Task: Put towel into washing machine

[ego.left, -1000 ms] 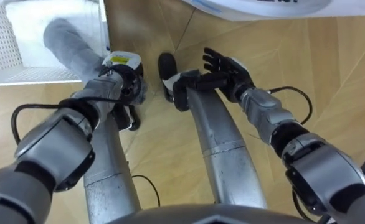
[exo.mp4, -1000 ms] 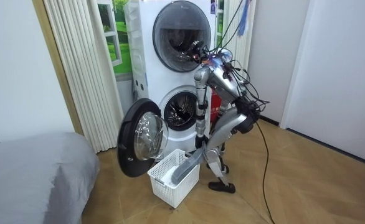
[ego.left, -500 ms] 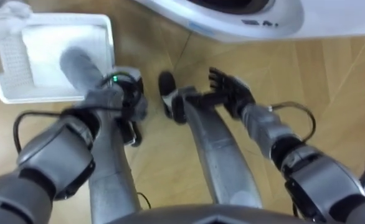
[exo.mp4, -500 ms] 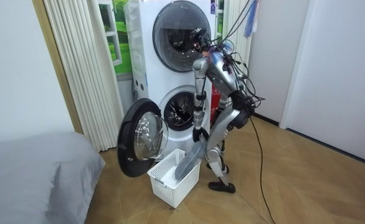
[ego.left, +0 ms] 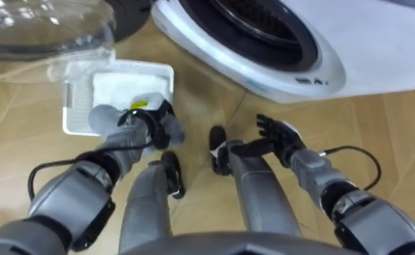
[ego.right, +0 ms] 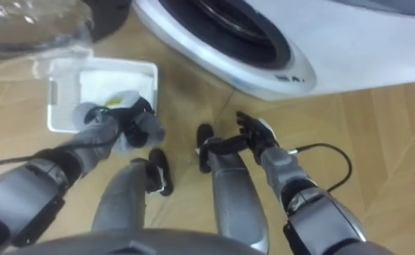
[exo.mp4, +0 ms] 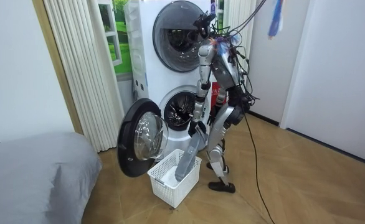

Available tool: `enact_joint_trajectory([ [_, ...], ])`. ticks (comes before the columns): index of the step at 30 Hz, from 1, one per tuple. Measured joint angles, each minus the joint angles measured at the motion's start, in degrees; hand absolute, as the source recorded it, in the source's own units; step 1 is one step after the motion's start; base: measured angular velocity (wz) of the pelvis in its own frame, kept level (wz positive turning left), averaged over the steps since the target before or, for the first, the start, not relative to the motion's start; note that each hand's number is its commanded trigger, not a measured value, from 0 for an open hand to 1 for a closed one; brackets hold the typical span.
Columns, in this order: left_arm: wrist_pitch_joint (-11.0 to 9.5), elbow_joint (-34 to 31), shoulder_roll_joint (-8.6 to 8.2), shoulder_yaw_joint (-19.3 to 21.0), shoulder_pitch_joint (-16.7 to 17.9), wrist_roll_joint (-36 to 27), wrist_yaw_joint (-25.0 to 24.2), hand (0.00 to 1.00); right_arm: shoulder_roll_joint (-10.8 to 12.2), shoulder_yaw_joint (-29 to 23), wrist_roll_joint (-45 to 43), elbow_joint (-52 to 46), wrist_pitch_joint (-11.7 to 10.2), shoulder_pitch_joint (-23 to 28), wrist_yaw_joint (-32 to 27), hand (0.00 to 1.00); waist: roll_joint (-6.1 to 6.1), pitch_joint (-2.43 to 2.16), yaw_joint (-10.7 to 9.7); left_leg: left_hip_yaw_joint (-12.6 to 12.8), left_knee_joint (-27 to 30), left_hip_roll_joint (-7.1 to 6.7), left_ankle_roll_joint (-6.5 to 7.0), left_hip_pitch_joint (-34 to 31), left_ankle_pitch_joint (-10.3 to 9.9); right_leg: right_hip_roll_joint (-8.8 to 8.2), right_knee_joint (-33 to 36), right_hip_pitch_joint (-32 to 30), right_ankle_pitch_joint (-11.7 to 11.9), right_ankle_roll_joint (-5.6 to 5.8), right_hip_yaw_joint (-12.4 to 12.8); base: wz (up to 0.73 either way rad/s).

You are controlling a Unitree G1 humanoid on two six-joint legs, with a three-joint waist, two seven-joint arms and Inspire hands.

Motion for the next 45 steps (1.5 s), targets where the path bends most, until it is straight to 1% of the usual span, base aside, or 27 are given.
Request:
enact_joint_trajectory([
  [2, -0.53, -2.48, -0.2, 1.24, 0.59, -2.8, 0.45, 1.0, -0.18, -0.85, -1.24, 0.21, -0.05, 0.7, -0.01, 0.0, 0.37, -0.02, 0.22, 0.02, -0.92, -0.1, 0.1, 1.56, 0.14, -0.01, -0.92, 1.57, 0.14, 0.18, -0.06, 0.02],
  [3, -0.96, -3.73, -0.21, 1.98, 0.58, -4.75, 0.59, 1.0, -0.61, -0.82, -1.66, 0.18, -0.22, 1.22, 0.04, 0.0, 0.73, -0.06, 0.95, -0.01, -1.54, -0.15, 0.16, 2.55, 0.22, 0.01, -1.45, 2.52, 0.23, 0.32, -0.04, 0.0],
  [4, -1.26, -4.38, -0.53, 2.37, 0.6, -5.77, 0.69, 1.0, -0.83, -0.8, -1.65, 0.2, -0.36, 1.48, 0.04, 0.0, 0.92, -0.03, 1.07, 0.01, -1.77, -0.18, 0.17, 3.02, 0.23, 0.0, -1.53, 2.99, 0.25, 0.36, -0.05, 0.0],
  [6, -2.93, -7.4, -0.99, 3.6, 1.43, -9.77, 0.99, 1.0, -1.01, -0.8, -1.93, 0.21, -0.51, 1.9, 0.2, 0.0, 1.44, -0.15, 1.52, 0.17, -2.61, -0.29, 0.21, 4.24, 0.3, 0.01, -2.26, 4.19, 0.26, 0.44, -0.02, 0.0],
  [7, -3.25, -8.19, -0.99, 3.67, 1.78, -10.99, 1.0, 1.0, -1.0, -0.8, -1.97, 0.2, -0.59, 1.91, 0.43, 0.0, 1.56, -0.21, 1.51, 0.16, -2.72, -0.28, 0.2, 4.4, 0.31, 0.03, -2.26, 4.38, 0.26, 0.44, -0.06, 0.0],
  [9, -4.46, -11.17, -1.16, 3.57, 3.52, -16.26, 0.84, 1.0, -0.92, -0.78, -1.95, 0.09, -0.68, 1.96, 0.64, 0.0, 1.64, -0.18, 2.0, 0.26, -3.35, -0.32, 0.13, 5.54, 0.36, 0.13, -2.48, 5.35, 0.23, 0.51, 0.11, -0.02],
  [13, -5.44, -15.89, -1.85, 3.71, 6.28, -23.61, -0.07, 1.0, -0.81, -0.93, -1.97, 0.23, -0.68, 2.27, 0.37, 0.0, 1.61, -0.2, 3.04, 0.29, -3.77, -0.23, 0.03, 6.04, 0.42, 0.22, -3.18, 5.77, 0.22, 0.5, 0.03, -0.01],
  [14, -5.63, -16.5, -2.21, 3.74, 6.67, -26.63, -1.11, 1.0, -0.85, -0.96, -2.18, 0.23, -0.68, 2.27, 0.34, 0.0, 1.61, -0.21, 3.59, 0.27, -3.75, -0.23, 0.03, 6.03, 0.42, 0.22, -3.19, 5.76, 0.22, 0.5, 0.04, 0.0],
  [17, -5.7, -19.51, -2.77, 3.5, 8.43, -34.32, -4.37, 1.0, -0.75, -0.99, -3.33, 0.0, -0.8, 2.24, 0.47, 0.0, 1.53, -0.29, 4.3, 0.22, -3.7, -0.26, 0.03, 6.04, 0.42, 0.19, -3.2, 5.77, 0.22, 0.5, 0.07, 0.0],
  [19, -5.72, -20.52, -2.75, 3.15, 9.15, -39.14, -6.87, 1.0, -0.44, -0.98, -3.49, -0.15, -1.21, 2.29, 0.47, 0.0, 1.53, -0.5, 4.34, 0.02, -3.25, -0.26, 0.05, 5.91, 0.43, 0.15, -3.18, 5.79, 0.22, 0.5, -0.05, 0.02],
  [20, -5.72, -20.53, -2.78, 3.18, 9.2, -42.67, -8.97, 1.0, -0.32, -0.97, -3.99, -0.15, -1.21, 2.34, 0.48, 0.0, 1.55, -0.78, 4.46, -0.08, -2.91, -0.25, 0.05, 5.73, 0.44, 0.09, -3.11, 5.79, 0.23, 0.5, -0.24, 0.05],
  [21, -5.72, -20.91, -2.94, 3.15, 9.74, -45.87, -10.95, 1.0, -0.23, -1.02, -4.84, -0.15, -1.2, 2.49, 0.52, 0.0, 1.49, -1.29, 4.55, -0.1, -2.93, -0.28, 0.08, 5.74, 0.46, 0.06, -3.15, 5.82, 0.23, 0.5, -0.25, 0.04],
  [22, -5.72, -21.34, -2.97, 3.18, 10.31, -47.43, -11.79, 1.0, -0.18, -1.08, -5.49, -0.15, -1.2, 2.59, 0.55, 0.0, 1.49, -1.58, 4.54, -0.1, -2.93, -0.29, 0.08, 5.82, 0.47, 0.06, -3.16, 5.91, 0.23, 0.5, -0.24, 0.0],
  [23, -5.71, -22.71, -3.21, 3.18, 11.59, -50.87, -13.81, 1.0, -0.14, -1.85, -6.5, -0.32, -1.2, 2.83, 0.77, 0.0, 1.43, -1.87, 4.43, -0.08, -3.07, -0.33, 0.13, 6.27, 0.5, -0.01, -3.24, 6.33, 0.23, 0.5, -0.27, 0.0],
  [24, -5.71, -23.33, -3.2, 3.16, 12.04, -52.61, -14.81, 1.0, -0.13, -2.29, -6.63, -0.44, -1.2, 2.99, 0.96, 0.0, 1.44, -1.87, 4.43, -0.08, -3.08, -0.31, 0.15, 6.55, 0.55, -0.02, -3.38, 6.71, 0.23, 0.51, -0.4, 0.07],
  [25, -5.7, -24.54, -3.18, 3.06, 12.67, -55.86, -16.69, 1.0, -0.11, -2.89, -6.6, -0.71, -1.19, 3.41, 1.04, 0.0, 1.42, -1.89, 4.53, 0.05, -3.15, -0.25, 0.17, 7.1, 0.57, -0.05, -3.59, 7.47, 0.24, 0.53, -0.68, 0.11],
  [26, -5.7, -25.74, -3.12, 2.91, 13.03, -58.86, -18.31, 1.0, -0.11, -3.1, -6.58, -1.23, -1.19, 3.86, 1.04, 0.0, 1.45, -2.01, 4.55, 0.08, -3.29, -0.05, 0.18, 7.26, 0.57, -0.05, -3.83, 7.98, 0.3, 0.6, -1.01, 0.13],
  [27, -5.7, -27.06, -3.08, 2.8, 13.05, -61.86, -19.57, 1.0, -0.14, -3.1, -6.5, -1.89, -1.2, 4.04, 1.05, 0.0, 1.4, -2.04, 4.63, -0.07, -3.37, -0.03, 0.24, 7.29, 0.69, -0.07, -4.02, 8.13, 0.46, 0.66, -1.14, 0.08],
  [28, -5.7, -27.47, -3.12, 2.79, 13.05, -63.68, -20.31, 1.0, -0.12, -3.1, -6.38, -1.95, -1.21, 4.01, 1.09, 0.0, 1.38, -2.05, 4.71, -0.15, -3.51, -0.05, 0.29, 7.38, 0.82, -0.07, -4.18, 8.22, 0.6, 0.7, -1.11, 0.0],
  [30, -5.69, -27.95, -3.22, 2.57, 13.1, -69.31, -23.4, 1.0, -0.06, -3.11, -6.18, -1.96, -1.17, 4.58, 1.26, 0.0, 1.36, -2.05, 4.96, -0.06, -4.03, -0.09, 0.3, 8.46, 1.0, -0.05, -4.61, 9.28, 0.8, 0.73, -1.09, 0.0],
  [31, -5.68, -28.06, -3.22, 2.58, 13.1, -70.56, -24.14, 1.0, -0.06, -3.11, -6.08, -1.96, -1.16, 4.78, 1.32, 0.0, 1.36, -2.05, 5.01, -0.07, -4.05, -0.04, 0.29, 8.61, 1.0, -0.02, -4.73, 9.45, 0.82, 0.7, -1.15, 0.0],
  [33, -5.54, -28.28, -3.27, 2.86, 13.07, -75.15, -27.06, 1.0, -0.06, -3.37, -6.18, -1.94, -1.06, 5.3, 1.48, 0.0, 1.37, -2.05, 5.34, -0.03, -4.25, 0.22, 0.13, 8.58, 1.1, 0.31, -5.46, 9.67, 1.24, 0.59, -1.19, -0.02],
  [34, -5.34, -28.28, -3.26, 2.87, 13.07, -76.1, -27.73, 1.0, -0.06, -3.68, -6.39, -1.93, -1.06, 5.5, 1.61, 0.0, 1.38, -2.06, 5.41, 0.02, -4.25, 0.26, 0.12, 8.57, 1.1, 0.34, -5.51, 9.67, 1.27, 0.56, -1.22, 0.0],
  [36, -4.59, -28.47, -3.12, 3.14, 13.12, -78.84, -29.75, 1.0, 0.0, -5.2, -6.92, -1.93, -1.0, 6.15, 2.24, 0.0, 1.41, -2.07, 5.6, 0.07, -4.27, 0.45, 0.1, 8.42, 1.09, 0.47, -5.72, 9.68, 1.35, 0.44, -1.53, 0.0],
  [38, -4.06, -29.72, -2.99, 3.27, 13.17, -81.03, -30.66, 1.0, 0.23, -6.68, -7.87, -1.91, -1.0, 6.26, 2.35, 0.0, 1.49, -2.09, 5.8, -0.1, -4.27, 0.73, 0.04, 8.04, 1.12, 0.75, -6.49, 9.68, 1.73, 0.32, -1.67, 0.0],
  [40, -3.94, -30.64, -3.06, 3.21, 13.4, -84.53, -32.14, 1.0, 0.34, -7.54, -8.01, -1.9, -1.05, 6.28, 2.36, 0.0, 1.5, -2.1, 6.05, -0.25, -4.52, 0.77, 0.02, 8.2, 1.13, 0.85, -6.83, 9.89, 1.79, 0.34, -1.65, 0.0],
  [45, -3.73, -33.16, -3.0, 3.24, 13.53, -94.98, -35.83, 1.0, 1.13, -7.61, -8.13, -1.77, -1.03, 6.16, 2.5, 0.0, 1.62, -2.12, 6.5, -0.74, -4.8, 0.91, -0.02, 8.47, 1.15, 1.08, -7.37, 10.6, 1.98, 0.35, -2.02, 0.03],
])
